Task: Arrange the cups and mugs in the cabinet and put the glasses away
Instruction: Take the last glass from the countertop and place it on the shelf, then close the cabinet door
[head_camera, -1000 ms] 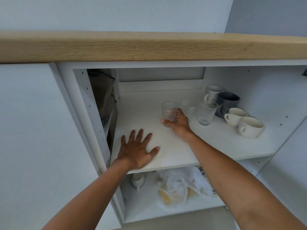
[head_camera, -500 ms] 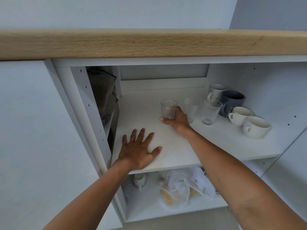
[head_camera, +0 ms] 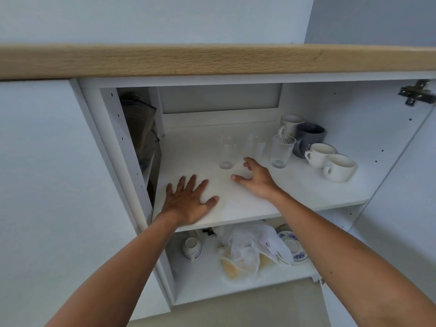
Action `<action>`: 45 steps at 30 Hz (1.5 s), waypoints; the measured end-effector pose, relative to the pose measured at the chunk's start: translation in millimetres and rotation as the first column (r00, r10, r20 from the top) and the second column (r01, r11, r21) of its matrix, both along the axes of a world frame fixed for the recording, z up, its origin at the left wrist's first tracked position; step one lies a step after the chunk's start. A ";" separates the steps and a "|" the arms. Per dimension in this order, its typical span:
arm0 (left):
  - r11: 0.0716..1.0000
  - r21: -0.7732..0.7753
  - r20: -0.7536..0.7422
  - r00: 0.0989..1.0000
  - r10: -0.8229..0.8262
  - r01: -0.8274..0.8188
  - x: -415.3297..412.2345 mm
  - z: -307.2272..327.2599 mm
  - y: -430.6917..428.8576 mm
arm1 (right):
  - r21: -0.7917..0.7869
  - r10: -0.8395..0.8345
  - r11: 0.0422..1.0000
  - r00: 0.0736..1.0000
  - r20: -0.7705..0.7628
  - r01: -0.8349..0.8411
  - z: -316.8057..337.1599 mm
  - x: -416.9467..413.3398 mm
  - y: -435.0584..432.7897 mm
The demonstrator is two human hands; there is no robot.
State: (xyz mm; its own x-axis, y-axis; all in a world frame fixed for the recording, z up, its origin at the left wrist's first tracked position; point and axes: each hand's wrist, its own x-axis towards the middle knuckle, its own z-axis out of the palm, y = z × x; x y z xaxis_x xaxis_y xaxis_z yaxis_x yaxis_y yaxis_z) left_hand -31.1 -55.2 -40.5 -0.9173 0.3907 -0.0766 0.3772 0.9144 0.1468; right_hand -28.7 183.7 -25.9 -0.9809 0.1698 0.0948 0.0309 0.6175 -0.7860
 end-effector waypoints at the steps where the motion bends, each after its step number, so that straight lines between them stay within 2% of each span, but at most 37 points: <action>1: 1.000 -0.001 -0.002 1.000 0.002 -0.002 0.4 -0.1 0.5 | 0.063 0.015 0.998 1.000 0.005 -0.015 -1.7 8.4 3.8; 7: 0.999 -0.042 0.000 1.000 0.019 -0.019 2.7 4.2 1.6 | 0.383 0.031 0.923 0.999 0.038 -0.043 -0.1 51.2 20.5; 9: 0.995 -0.090 0.019 0.999 0.050 -0.048 6.9 11.0 3.9 | 0.485 0.005 0.873 0.995 0.101 -0.053 5.7 62.8 24.4; 12: 0.984 -0.147 0.059 0.993 0.106 -0.097 22.3 23.0 3.3 | 0.537 -0.036 0.839 0.975 0.218 -0.089 12.7 80.1 26.2; 17: 0.970 -0.242 0.057 0.997 0.047 -0.032 62.5 62.8 -4.4 | 0.575 -0.044 0.801 0.942 0.334 -0.167 45.3 125.0 17.5; 26: 0.977 -0.210 0.172 0.985 0.005 0.032 159.7 200.3 -32.5 | 0.578 -0.040 0.776 0.895 0.444 -0.252 181.6 230.5 -17.0; 36: 0.973 -0.183 0.173 0.979 -0.105 0.137 260.2 336.9 -48.3 | 0.547 -0.062 0.819 0.920 0.387 -0.175 331.4 346.5 -46.3; 45: 0.981 -0.096 0.160 0.975 -0.153 0.169 349.3 377.5 -19.6 | 0.552 -0.077 0.822 0.934 0.350 -0.139 395.7 444.4 -20.9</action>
